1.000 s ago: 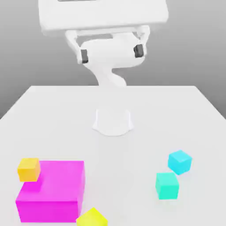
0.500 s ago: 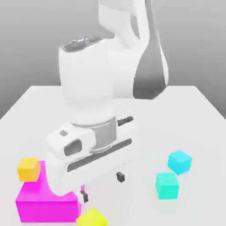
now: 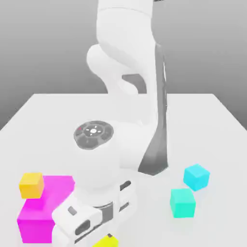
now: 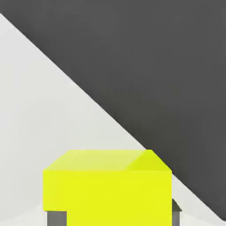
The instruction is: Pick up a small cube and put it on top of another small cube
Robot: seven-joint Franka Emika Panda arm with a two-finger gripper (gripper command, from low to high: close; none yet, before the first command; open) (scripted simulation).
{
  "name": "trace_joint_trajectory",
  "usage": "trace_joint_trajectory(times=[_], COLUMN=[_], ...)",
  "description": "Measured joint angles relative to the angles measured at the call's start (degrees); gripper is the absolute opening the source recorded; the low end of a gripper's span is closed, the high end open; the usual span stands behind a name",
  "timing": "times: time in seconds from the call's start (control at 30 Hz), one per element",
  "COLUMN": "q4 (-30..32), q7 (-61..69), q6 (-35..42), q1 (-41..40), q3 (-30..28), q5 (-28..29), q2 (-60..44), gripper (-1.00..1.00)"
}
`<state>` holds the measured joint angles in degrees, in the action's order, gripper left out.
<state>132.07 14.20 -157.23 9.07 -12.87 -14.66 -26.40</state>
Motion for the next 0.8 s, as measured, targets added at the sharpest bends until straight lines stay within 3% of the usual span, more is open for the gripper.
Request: trace_joint_trajectory(times=[0.13,0.33,0.53,0.7,0.73,0.8], q4=[2.4,11.4,20.8,21.9,21.9,21.9], q7=[-3.1,-10.5,-21.2,-21.2,-20.9,-20.9], q6=[5.4,7.2,6.8,-1.8,-3.4,-3.4], q1=[2.7,10.5,20.3,20.3,20.2,20.1], q3=[-2.1,2.3,7.0,7.2,7.4,7.4], q5=[3.5,6.3,13.9,13.0,12.6,12.6], q2=[7.5,17.6,28.5,21.2,19.6,19.6], gripper=[-1.0,-1.0,-1.0,-1.0,1.0,1.0])
